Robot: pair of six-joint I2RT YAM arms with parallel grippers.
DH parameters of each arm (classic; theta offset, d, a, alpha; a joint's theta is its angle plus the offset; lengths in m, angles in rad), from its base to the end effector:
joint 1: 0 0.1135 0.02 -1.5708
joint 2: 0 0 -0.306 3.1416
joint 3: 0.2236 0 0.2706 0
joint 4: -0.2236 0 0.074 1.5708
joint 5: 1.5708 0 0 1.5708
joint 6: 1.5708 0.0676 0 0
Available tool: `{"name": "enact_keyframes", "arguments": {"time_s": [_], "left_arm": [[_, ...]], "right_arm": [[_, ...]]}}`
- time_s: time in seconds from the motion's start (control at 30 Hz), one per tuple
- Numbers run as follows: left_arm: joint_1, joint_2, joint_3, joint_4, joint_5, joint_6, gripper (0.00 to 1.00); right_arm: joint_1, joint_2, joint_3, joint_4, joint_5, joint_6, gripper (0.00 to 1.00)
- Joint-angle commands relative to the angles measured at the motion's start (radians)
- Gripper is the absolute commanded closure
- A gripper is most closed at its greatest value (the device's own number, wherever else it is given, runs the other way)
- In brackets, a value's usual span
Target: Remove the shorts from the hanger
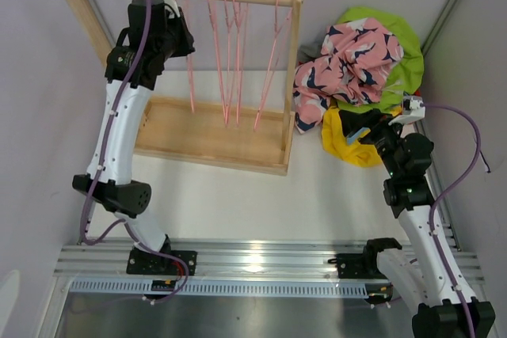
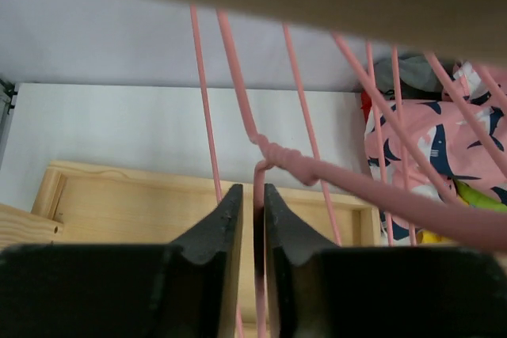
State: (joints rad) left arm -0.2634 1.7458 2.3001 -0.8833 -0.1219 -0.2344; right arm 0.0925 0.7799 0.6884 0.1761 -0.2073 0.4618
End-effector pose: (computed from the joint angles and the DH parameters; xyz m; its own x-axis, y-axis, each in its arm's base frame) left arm 0.3879 -0.0961 0.5591 -0.3376 -0.1477 -0.9296 0.0709 0.9808 -0.1816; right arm 0.2081 0.0333 0.3762 -0.0559 0.4327 -0.8998 -0.3012 0.8519 0.4284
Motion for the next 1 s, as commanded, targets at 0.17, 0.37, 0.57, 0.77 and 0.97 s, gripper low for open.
{"name": "enact_keyframes", "arguments": {"time_s": [0.17,0.37,0.57,0.77,0.97], "left_arm": [[0.003,-0.219,-0.269,0.024,0.01,-0.02,0.01],[0.003,-0.52,-0.506,0.017,0.013,0.012,0.01],[0.003,-0.859,-0.651,0.001,0.108,-0.009,0.01],[0.003,-1.09,-0.731,0.017,0.114,-0.065,0.01],[0.003,-1.128,-0.693,-0.022,0.082,-0.057,0.01]], "right_arm": [[0.029,-0.057,0.043,-0.105,0.013,-0.012,0.01],[0.065,-0.106,0.135,-0.269,-0.03,0.003,0.01],[0.093,-0.143,0.385,-0.415,-0.196,0.024,0.01],[0.098,-0.151,0.637,-0.483,-0.313,0.058,0.01],[0.095,-0.203,0.666,-0.444,-0.371,0.057,0.01]]}}
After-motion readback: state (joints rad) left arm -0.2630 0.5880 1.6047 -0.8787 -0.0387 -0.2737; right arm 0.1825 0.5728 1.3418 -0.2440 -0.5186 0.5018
